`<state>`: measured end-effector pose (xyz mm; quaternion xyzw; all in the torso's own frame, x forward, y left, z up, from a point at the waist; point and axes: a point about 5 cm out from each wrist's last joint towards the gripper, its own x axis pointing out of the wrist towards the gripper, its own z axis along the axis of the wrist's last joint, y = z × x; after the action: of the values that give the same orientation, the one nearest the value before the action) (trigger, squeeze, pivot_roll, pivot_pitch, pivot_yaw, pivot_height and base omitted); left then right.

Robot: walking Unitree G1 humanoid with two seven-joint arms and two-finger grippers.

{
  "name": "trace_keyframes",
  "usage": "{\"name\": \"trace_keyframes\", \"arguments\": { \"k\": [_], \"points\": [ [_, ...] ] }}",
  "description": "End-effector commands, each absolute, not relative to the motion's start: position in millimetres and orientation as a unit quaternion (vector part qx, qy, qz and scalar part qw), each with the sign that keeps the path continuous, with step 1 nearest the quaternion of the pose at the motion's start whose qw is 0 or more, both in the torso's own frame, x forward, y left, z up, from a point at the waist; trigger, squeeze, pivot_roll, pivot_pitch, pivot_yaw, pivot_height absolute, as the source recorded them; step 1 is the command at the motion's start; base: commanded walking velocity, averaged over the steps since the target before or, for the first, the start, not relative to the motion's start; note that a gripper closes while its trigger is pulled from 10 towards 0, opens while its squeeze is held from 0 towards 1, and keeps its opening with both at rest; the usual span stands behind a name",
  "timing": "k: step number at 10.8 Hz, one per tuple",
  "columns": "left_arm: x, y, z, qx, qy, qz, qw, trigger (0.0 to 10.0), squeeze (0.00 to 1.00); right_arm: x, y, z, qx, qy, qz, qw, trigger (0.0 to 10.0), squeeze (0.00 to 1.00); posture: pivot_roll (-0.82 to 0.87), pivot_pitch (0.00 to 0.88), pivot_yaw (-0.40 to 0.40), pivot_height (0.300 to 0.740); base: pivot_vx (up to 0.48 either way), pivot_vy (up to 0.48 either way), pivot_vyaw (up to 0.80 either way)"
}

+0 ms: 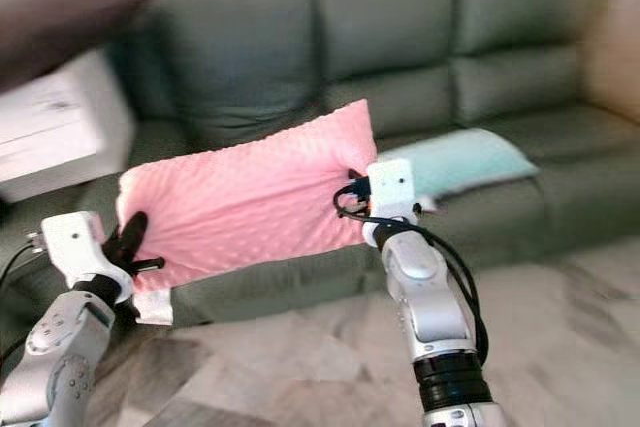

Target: Move the pillow to the sofa

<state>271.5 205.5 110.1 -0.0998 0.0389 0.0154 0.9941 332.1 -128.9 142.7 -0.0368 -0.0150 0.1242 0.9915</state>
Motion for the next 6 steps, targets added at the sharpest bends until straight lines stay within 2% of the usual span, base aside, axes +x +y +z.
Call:
{"name": "trace_keyframes", "arguments": {
  "k": [1,2,4,6],
  "points": [
    [271.7,212.7,111.6,-0.092,0.033,0.030,0.995,10.0,0.00,333.7,-127.0,150.8,-0.036,-0.032,0.124,0.991,10.0,0.00,-0.22,0.000,0.089,0.740,0.000,0.000,0.00],
    [271.5,212.9,111.2,-0.094,0.033,0.030,0.995,10.0,0.00,333.5,-126.7,151.5,-0.039,-0.034,0.125,0.991,10.0,0.00,-0.22,0.000,0.089,0.740,0.000,0.000,0.00],
    [269.9,215.2,109.9,-0.105,0.032,0.039,0.993,10.0,0.00,332.6,-126.8,150.8,-0.041,-0.033,0.127,0.991,10.0,0.00,-0.22,0.000,0.088,0.740,0.272,0.000,0.00],
    [269.5,215.5,110.2,-0.103,0.029,0.032,0.994,10.0,0.00,332.1,-126.6,151.0,-0.041,-0.033,0.127,0.990,10.0,0.00,-0.22,0.000,0.089,0.740,0.428,0.000,0.00]
  ]
}}
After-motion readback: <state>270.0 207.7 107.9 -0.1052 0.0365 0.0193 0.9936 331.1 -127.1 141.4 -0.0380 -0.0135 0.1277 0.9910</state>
